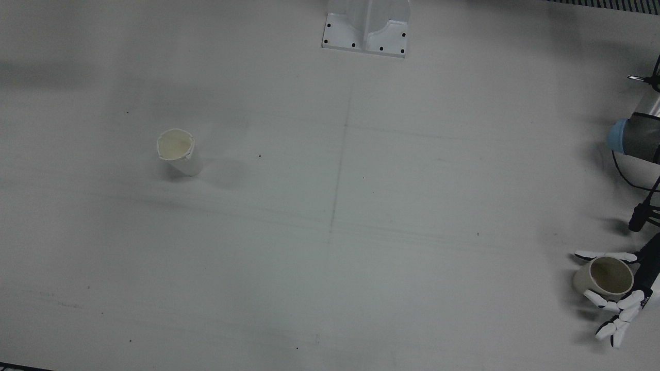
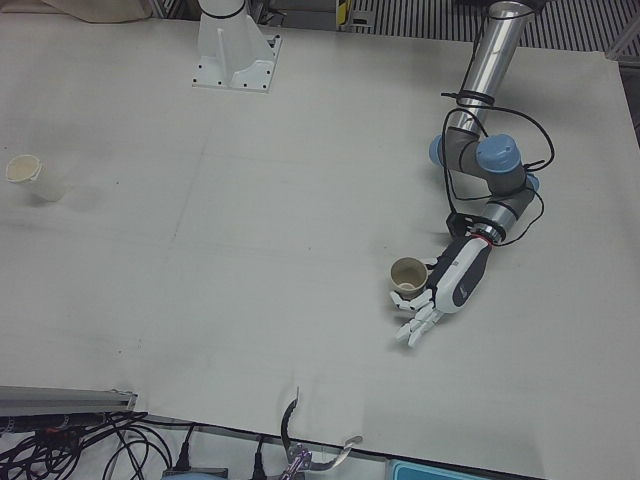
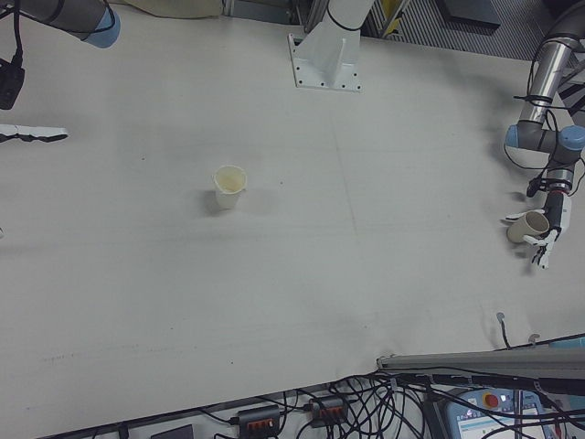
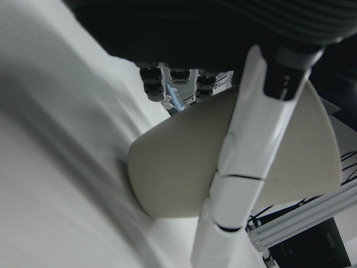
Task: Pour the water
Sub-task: 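Close the left hand around the beige paper cup, then move the right hand toward the white paper cup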
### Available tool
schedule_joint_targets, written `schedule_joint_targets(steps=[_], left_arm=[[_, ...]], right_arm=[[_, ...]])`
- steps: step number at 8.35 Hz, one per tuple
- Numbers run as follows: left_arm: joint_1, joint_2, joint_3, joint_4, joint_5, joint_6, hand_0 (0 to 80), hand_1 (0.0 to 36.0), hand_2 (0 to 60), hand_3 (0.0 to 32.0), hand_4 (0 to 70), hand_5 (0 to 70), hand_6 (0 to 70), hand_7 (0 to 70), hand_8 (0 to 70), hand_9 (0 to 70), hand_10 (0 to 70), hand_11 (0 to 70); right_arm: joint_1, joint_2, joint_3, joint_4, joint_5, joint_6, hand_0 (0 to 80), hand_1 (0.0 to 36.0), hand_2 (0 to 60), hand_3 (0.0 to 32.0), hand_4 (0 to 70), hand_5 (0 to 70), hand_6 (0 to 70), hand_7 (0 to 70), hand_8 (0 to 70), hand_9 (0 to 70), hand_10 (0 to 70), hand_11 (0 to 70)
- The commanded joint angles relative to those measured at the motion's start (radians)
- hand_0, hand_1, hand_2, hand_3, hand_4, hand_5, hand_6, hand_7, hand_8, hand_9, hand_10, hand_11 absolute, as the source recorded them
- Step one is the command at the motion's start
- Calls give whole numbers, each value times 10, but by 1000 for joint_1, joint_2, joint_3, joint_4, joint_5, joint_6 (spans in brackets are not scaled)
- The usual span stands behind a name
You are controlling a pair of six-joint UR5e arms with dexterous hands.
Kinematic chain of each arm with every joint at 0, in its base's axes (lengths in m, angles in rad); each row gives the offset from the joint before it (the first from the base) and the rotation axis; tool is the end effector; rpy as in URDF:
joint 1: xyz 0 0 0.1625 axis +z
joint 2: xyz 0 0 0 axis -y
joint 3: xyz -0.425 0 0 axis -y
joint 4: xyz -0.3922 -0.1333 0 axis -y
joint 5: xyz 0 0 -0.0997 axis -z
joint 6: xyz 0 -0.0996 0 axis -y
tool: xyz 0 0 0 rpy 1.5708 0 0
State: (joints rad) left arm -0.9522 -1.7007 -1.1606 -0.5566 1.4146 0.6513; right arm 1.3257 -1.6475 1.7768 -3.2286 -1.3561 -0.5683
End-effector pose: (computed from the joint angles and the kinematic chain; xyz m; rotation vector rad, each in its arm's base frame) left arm 0.1999 -0.5375 0.7615 0.1589 2.1021 -1.3783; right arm 0.0388 -0.4816 0.6312 0.5271 -1.9457 1.8508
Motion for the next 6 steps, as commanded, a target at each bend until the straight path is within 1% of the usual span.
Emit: schedule_joint_targets(steps=[1, 2, 3, 4, 5, 6], left_arm=[[-3, 1, -13, 85, -34, -132, 800, 360, 600, 0, 641, 700, 147, 249, 107, 163, 92, 178], [-13, 4, -36, 121, -32, -188, 800, 360, 600, 0, 672, 700, 167, 244, 127, 184, 103, 194], [-22, 16, -104, 174, -29, -223, 800, 360, 600, 0, 695, 700, 174, 233, 133, 188, 107, 198], [-22, 57, -172, 210, -25, -273, 800, 360, 600, 0, 687, 700, 170, 225, 126, 178, 105, 197], [-22, 85, -212, 221, -20, -294, 800, 360, 600, 0, 686, 700, 165, 211, 118, 166, 102, 192], [-22, 111, -226, 221, -19, -324, 800, 360, 600, 0, 669, 700, 151, 169, 94, 128, 94, 181]], right_arm=[[0, 0, -3, 1, 0, 1, 443, 69, 25, 0, 212, 128, 56, 41, 1, 0, 6, 16], [0, 0, 0, 3, 0, 1, 445, 70, 25, 0, 214, 127, 57, 41, 1, 0, 7, 17], [-2, 2, 16, 3, 0, 2, 445, 70, 25, 0, 214, 128, 56, 39, 1, 0, 6, 16], [0, 24, 12, 6, 0, 5, 447, 72, 26, 0, 214, 130, 56, 40, 1, 0, 5, 15], [-38, 35, 6, 9, 5, 86, 452, 74, 25, 0, 224, 135, 59, 47, 1, 0, 2, 10], [-99, 58, 18, 0, 70, 147, 458, 81, 34, 0, 232, 137, 64, 59, 2, 0, 7, 17]])
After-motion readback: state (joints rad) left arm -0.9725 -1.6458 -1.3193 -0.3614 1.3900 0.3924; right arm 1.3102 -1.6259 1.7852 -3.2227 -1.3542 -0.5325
